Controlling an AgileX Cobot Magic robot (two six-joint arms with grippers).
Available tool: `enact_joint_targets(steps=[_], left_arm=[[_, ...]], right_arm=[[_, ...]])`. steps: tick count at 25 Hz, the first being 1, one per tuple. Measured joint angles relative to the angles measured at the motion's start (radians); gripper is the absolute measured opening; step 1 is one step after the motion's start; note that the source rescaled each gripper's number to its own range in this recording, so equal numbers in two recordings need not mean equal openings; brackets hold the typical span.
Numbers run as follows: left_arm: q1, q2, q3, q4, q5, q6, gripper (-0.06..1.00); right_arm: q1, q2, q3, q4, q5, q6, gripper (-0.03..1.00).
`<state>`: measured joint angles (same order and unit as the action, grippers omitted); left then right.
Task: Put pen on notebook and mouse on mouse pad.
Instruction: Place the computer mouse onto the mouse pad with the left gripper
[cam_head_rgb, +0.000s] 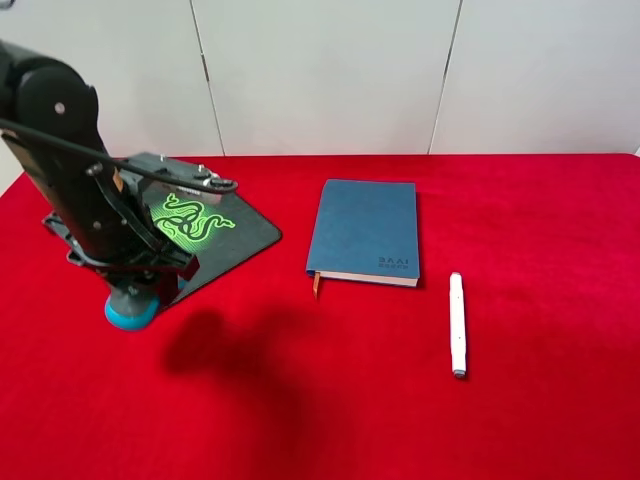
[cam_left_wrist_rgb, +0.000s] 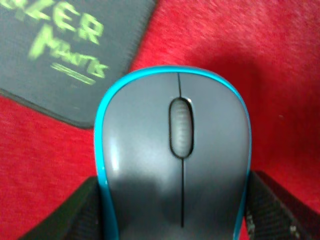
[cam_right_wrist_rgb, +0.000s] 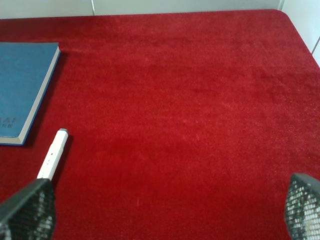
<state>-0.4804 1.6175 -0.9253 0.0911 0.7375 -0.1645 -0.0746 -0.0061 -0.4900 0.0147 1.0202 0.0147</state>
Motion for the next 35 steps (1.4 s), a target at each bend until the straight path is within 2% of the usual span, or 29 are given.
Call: enact_joint_targets(steps=[5,10,13,27,35], left_arm=[[0.089,0.0,-0.052,0.009,0.009,0.004,0.0],[0.204,0.0,-0.097,0.016,-0.006,0.059,0.0],[0.246,0.014,-0.14,0.018,-0.016,0.077,0.0],[0.26,0.357,-0.476,0.02,0.006,0.114,0.0],[0.26,0.492,-0.518,0.02,-0.013,0.117,0.0]], right_arm=[[0.0,0.0,0.0,0.0,0.0,0.0,1.0],[0.0,0.0,0.0,0.0,0.0,0.0,1.0],[0.0,0.0,0.0,0.0,0.0,0.0,1.0],[0.0,0.0,0.0,0.0,0.0,0.0,1.0],[0.0,0.0,0.0,0.0,0.0,0.0,1.0]])
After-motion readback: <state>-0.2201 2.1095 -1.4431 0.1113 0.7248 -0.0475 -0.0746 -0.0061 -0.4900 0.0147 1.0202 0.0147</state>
